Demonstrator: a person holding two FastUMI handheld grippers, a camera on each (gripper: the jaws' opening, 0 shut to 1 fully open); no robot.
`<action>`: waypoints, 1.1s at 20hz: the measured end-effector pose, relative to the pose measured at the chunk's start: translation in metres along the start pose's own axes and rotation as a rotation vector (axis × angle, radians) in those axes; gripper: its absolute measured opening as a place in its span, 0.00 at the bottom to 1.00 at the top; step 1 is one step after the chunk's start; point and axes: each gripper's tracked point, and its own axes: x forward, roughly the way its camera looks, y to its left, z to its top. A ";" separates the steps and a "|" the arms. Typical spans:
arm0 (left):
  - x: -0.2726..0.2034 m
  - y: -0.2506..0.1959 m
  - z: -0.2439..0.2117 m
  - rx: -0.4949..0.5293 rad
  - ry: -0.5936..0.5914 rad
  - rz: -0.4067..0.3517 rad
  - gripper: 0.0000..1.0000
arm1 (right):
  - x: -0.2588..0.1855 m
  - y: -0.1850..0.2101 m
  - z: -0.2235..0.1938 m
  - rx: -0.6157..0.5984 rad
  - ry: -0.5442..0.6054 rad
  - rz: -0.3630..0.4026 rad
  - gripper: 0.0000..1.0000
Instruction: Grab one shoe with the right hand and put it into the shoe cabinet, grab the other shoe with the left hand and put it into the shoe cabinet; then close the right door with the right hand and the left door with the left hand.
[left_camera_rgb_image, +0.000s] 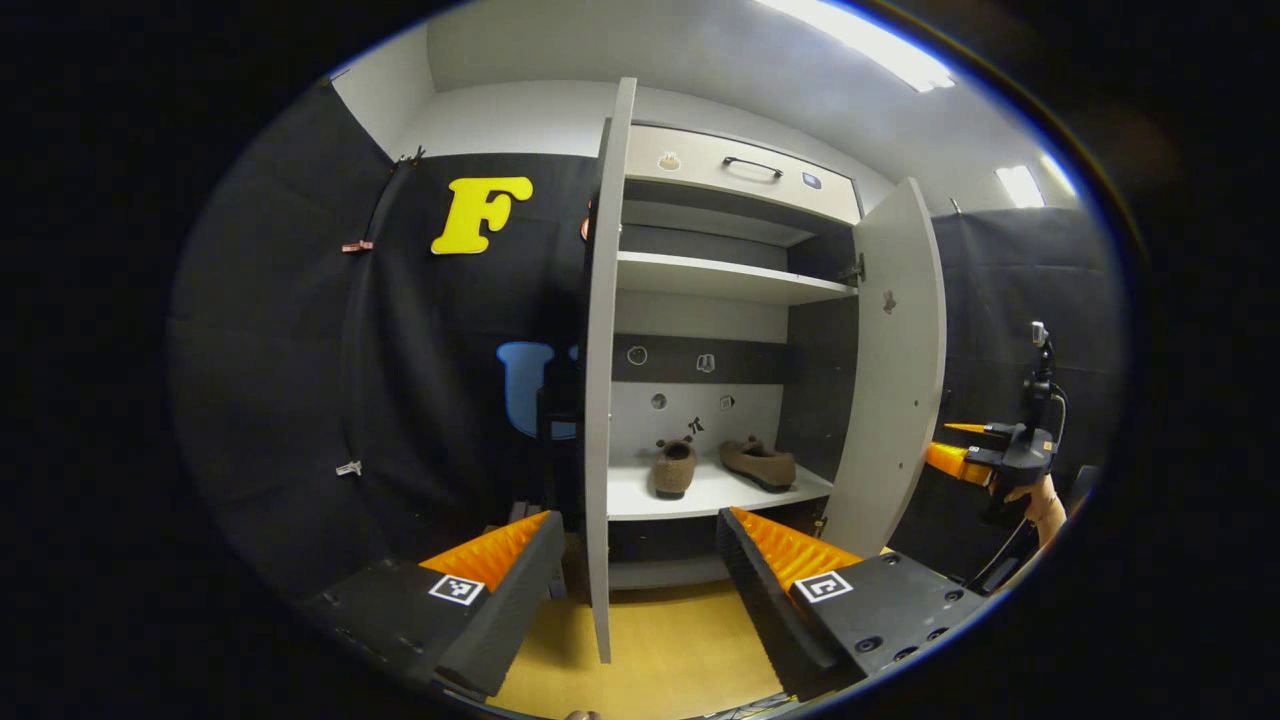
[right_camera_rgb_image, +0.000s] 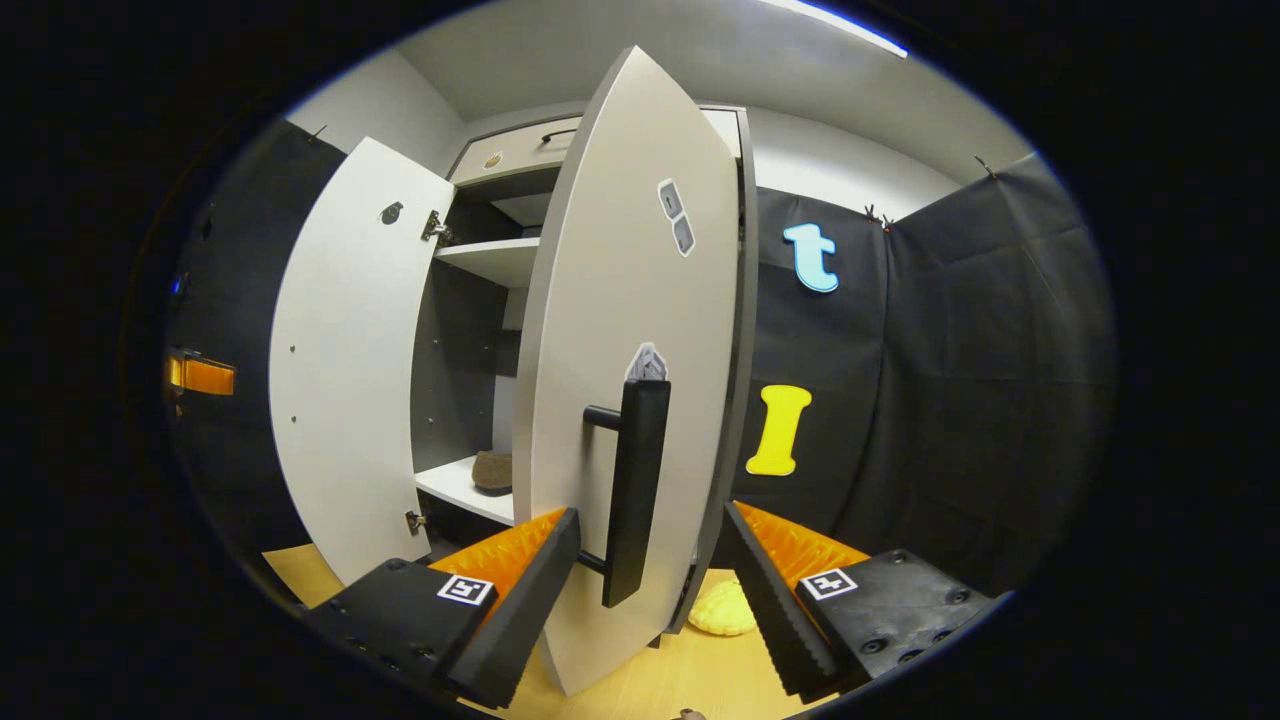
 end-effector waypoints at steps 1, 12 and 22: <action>0.000 0.002 0.000 -0.011 -0.001 0.005 0.96 | 0.001 0.002 -0.002 0.003 0.001 0.005 0.95; -0.034 0.028 -0.014 -0.009 0.031 0.112 0.95 | 0.035 0.063 -0.017 0.018 0.033 0.131 0.95; 0.002 0.081 -0.015 -0.043 0.016 0.117 0.95 | -0.001 0.063 -0.017 0.037 0.051 0.117 0.98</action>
